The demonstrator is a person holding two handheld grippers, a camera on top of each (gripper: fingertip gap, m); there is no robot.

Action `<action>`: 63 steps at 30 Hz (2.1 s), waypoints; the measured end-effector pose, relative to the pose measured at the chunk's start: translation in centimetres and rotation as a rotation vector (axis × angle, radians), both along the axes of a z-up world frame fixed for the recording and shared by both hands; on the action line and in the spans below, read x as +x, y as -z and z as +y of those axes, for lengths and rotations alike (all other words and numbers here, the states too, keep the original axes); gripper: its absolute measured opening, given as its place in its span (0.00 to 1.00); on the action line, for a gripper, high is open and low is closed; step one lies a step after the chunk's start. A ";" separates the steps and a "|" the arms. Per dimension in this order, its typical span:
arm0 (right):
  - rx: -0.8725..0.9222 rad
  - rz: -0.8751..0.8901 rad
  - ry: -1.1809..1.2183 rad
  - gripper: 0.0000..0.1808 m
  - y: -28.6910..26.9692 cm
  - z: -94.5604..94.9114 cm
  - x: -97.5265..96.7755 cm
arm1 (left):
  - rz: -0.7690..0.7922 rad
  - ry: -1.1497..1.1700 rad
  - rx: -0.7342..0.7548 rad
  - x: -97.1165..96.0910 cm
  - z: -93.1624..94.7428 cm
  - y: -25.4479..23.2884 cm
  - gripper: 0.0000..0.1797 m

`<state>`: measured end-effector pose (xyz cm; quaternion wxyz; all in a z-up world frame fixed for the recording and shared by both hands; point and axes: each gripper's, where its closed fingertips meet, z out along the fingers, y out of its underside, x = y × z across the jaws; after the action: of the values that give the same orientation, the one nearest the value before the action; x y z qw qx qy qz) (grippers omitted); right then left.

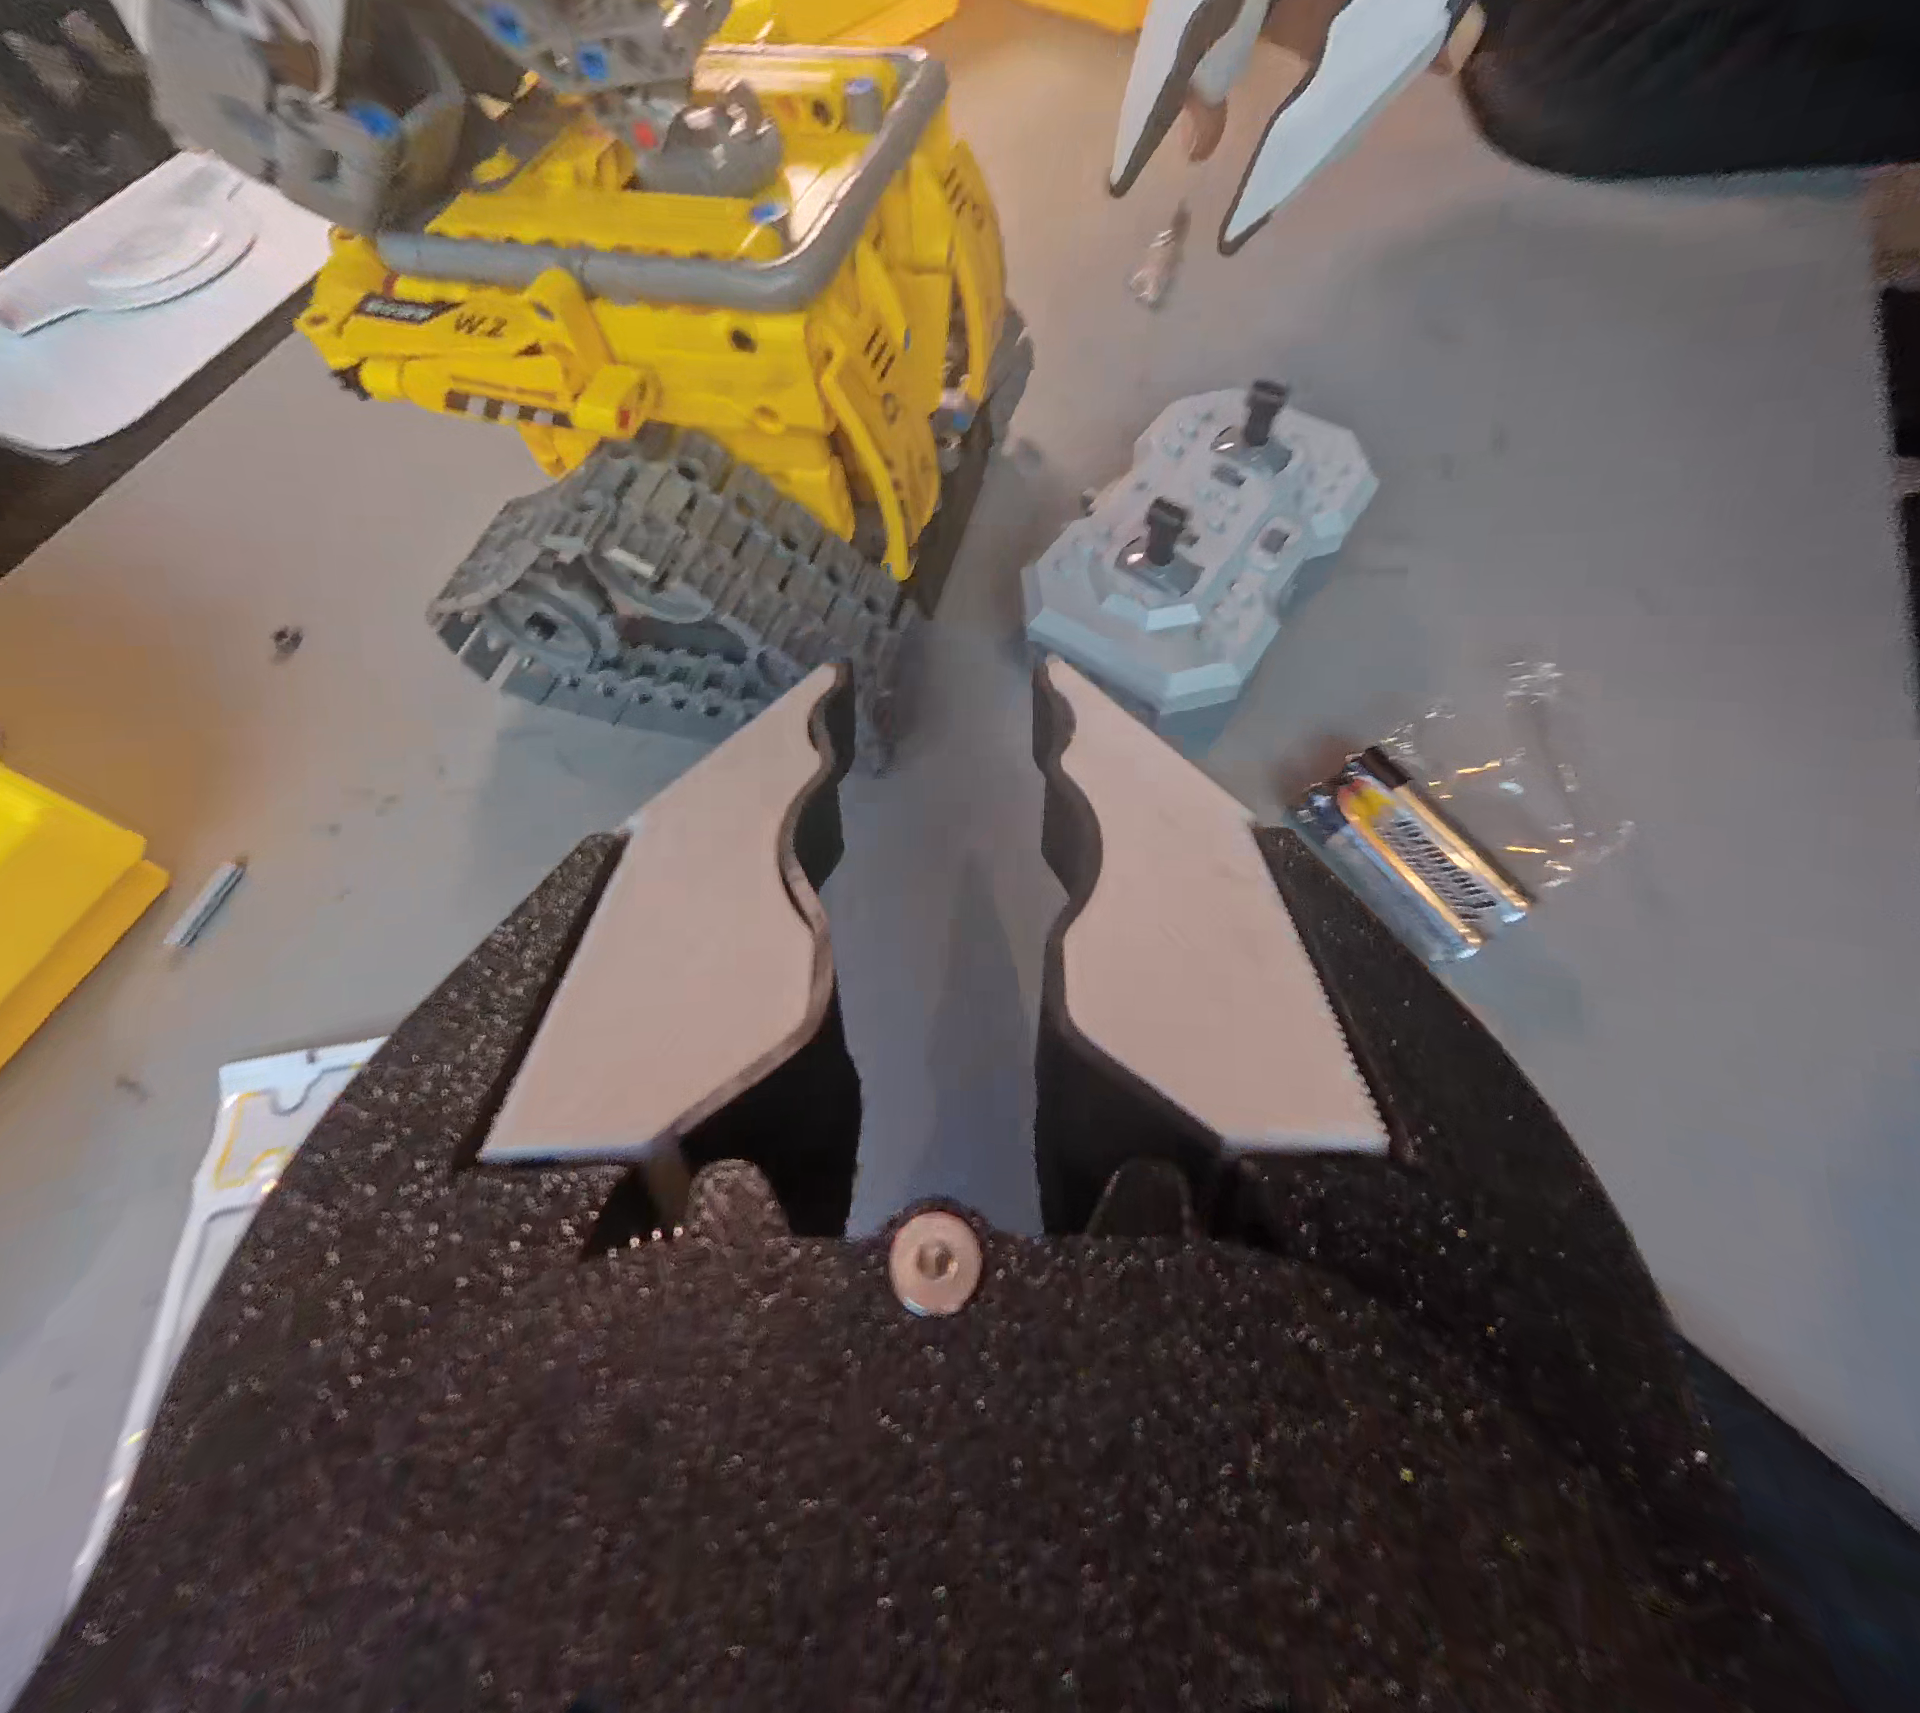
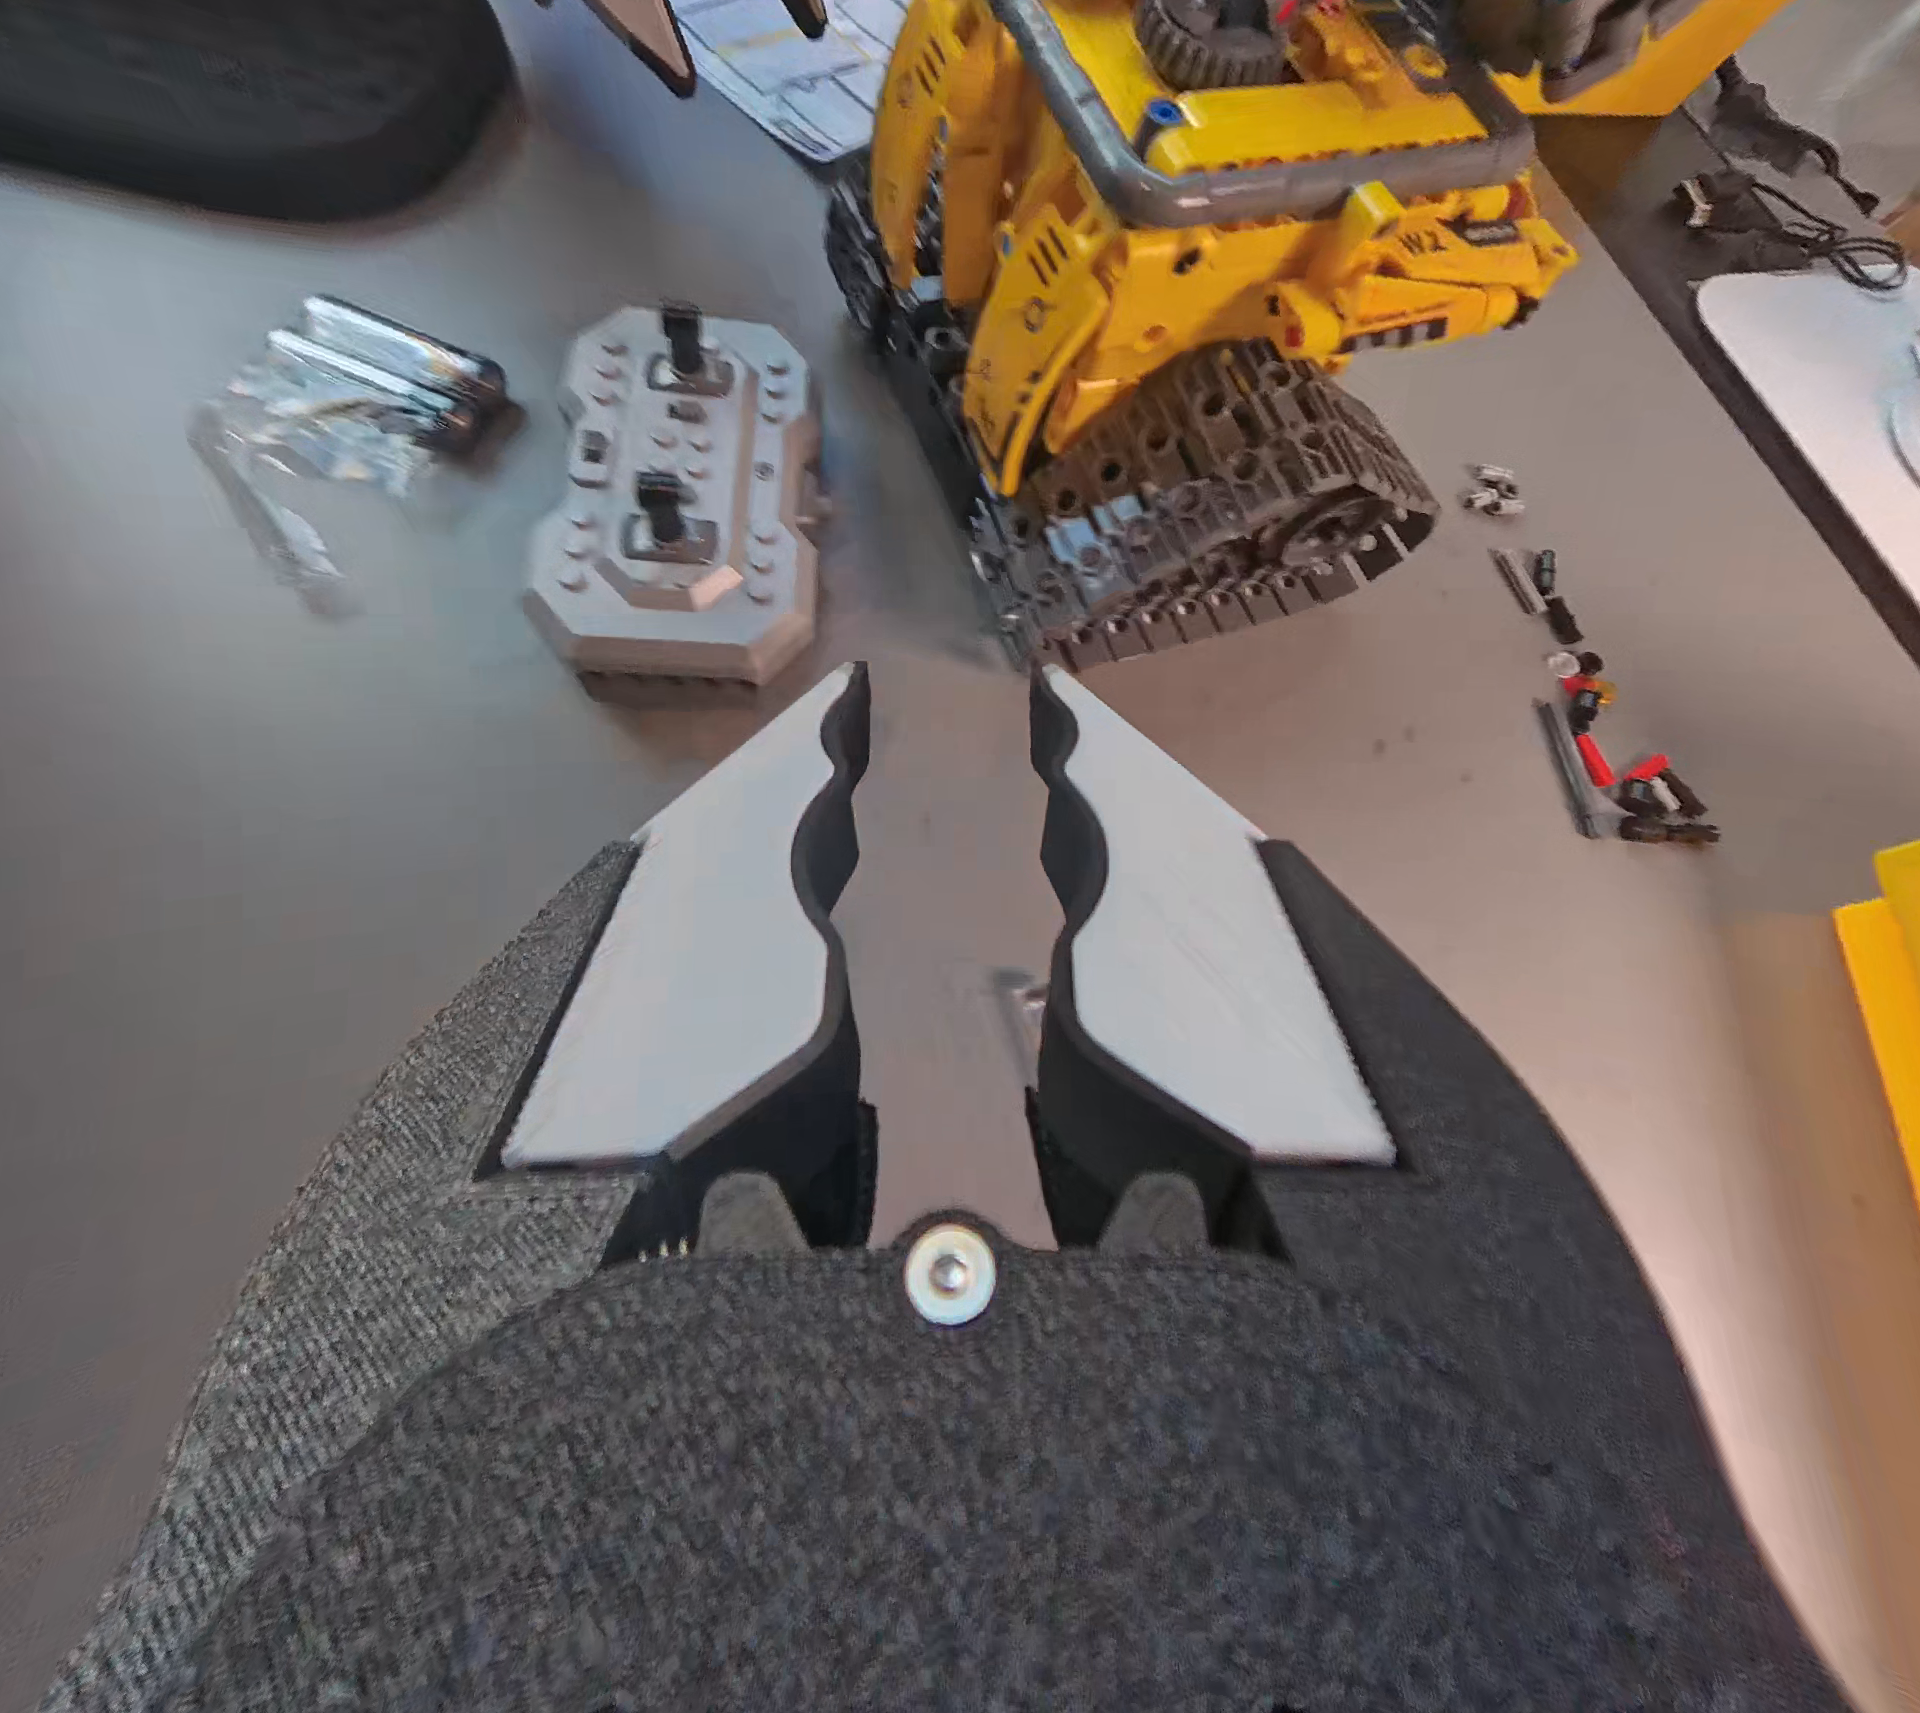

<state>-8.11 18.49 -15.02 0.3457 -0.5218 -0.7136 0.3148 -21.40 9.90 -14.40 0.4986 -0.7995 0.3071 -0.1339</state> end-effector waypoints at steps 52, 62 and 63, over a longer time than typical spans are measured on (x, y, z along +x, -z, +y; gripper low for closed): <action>-0.392 0.060 0.571 0.34 3.2 -4.3 -1.2 | 0.179 0.095 -0.230 8.9 0.6 5.8 0.38; -0.389 0.045 0.477 0.35 3.1 -4.5 -0.9 | 0.174 0.118 -0.225 8.9 0.6 5.8 0.38; -0.393 0.049 0.448 0.34 2.9 -4.7 -0.7 | 0.174 0.131 -0.225 8.8 0.5 5.8 0.38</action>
<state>-8.79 13.80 -17.97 0.3159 -0.7156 -0.4973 0.3752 -12.57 10.41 -20.18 0.3677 -0.8371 0.3835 -0.1300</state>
